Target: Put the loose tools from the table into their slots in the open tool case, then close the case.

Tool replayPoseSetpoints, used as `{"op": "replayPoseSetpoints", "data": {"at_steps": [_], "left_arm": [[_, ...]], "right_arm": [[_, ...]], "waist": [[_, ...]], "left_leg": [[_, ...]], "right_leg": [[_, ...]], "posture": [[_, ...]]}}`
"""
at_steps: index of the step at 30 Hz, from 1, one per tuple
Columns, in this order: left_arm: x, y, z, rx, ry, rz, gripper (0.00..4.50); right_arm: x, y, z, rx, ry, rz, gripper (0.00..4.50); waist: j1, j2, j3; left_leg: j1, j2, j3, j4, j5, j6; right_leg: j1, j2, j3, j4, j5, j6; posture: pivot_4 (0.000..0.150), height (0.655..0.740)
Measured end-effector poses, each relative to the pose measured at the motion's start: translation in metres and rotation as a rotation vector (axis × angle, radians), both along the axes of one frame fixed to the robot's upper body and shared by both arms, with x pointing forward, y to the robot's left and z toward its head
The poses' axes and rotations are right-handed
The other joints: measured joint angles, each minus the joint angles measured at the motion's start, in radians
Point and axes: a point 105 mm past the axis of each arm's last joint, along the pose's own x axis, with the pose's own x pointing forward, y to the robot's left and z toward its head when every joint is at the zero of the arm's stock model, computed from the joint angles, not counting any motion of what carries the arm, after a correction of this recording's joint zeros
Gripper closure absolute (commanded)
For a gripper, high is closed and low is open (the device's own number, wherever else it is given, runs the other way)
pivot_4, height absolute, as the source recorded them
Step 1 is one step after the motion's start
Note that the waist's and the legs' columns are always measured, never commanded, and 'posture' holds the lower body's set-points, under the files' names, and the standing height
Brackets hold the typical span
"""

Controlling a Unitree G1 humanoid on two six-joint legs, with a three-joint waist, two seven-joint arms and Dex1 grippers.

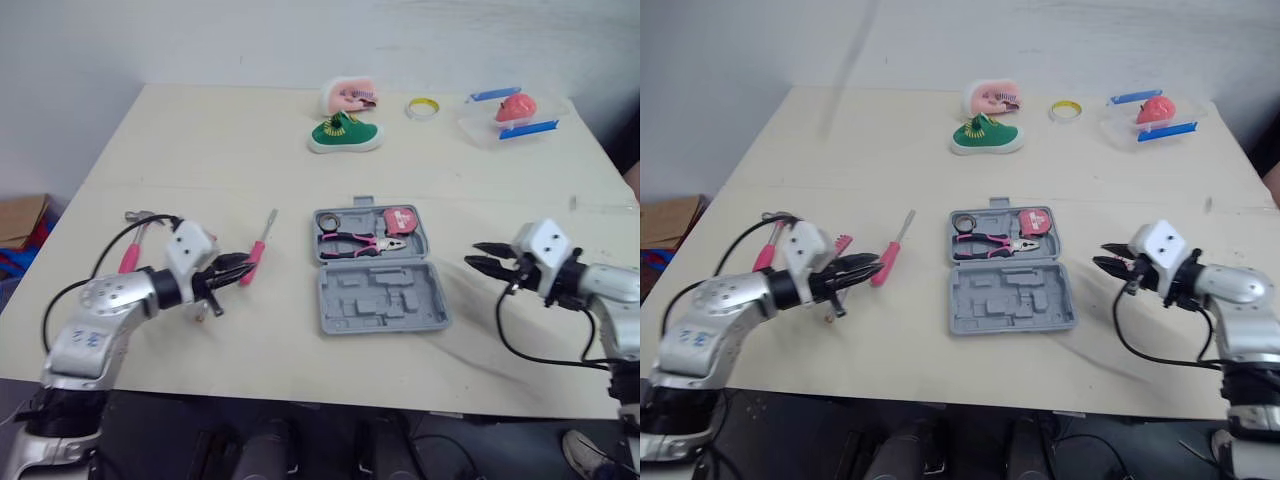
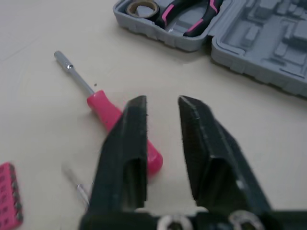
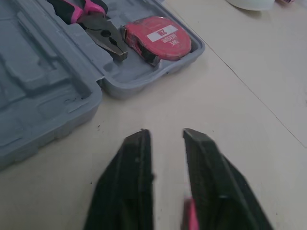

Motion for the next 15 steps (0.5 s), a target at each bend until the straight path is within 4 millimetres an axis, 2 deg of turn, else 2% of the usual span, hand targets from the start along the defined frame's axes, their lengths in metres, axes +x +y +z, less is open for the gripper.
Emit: {"op": "replayPoseSetpoints", "data": {"at_steps": [6, 12, 15], "left_arm": [[0.016, -0.027, -0.010, 0.008, 0.014, -0.013, 4.50], [0.028, -0.058, -0.028, 0.002, 0.062, -0.018, 4.50], [0.030, -0.068, -0.034, 0.007, 0.082, -0.032, 4.50]], "right_arm": [[0.016, 0.014, -0.007, -0.053, 0.023, 0.008, 4.42], [0.025, 0.027, -0.026, -0.088, 0.075, 0.019, 4.42], [0.025, 0.029, -0.027, -0.091, 0.079, 0.024, 4.42]], "waist": [[0.012, 0.000, 0.000], [0.012, -0.001, 0.000], [0.012, -0.001, 0.000]], "left_leg": [[-0.001, 0.000, 0.000, 0.001, 0.001, 0.001], [-0.004, -0.001, 0.000, 0.003, 0.002, 0.003], [-0.004, -0.001, -0.001, 0.003, 0.002, 0.003]], "right_leg": [[0.001, 0.002, 0.000, 0.000, 0.000, 0.000], [0.001, 0.004, -0.001, -0.001, 0.002, 0.003], [0.001, 0.004, -0.001, -0.001, 0.002, 0.003]], "posture": [[0.150, 0.7400], [0.150, 0.7400], [0.150, 0.7400]]}}
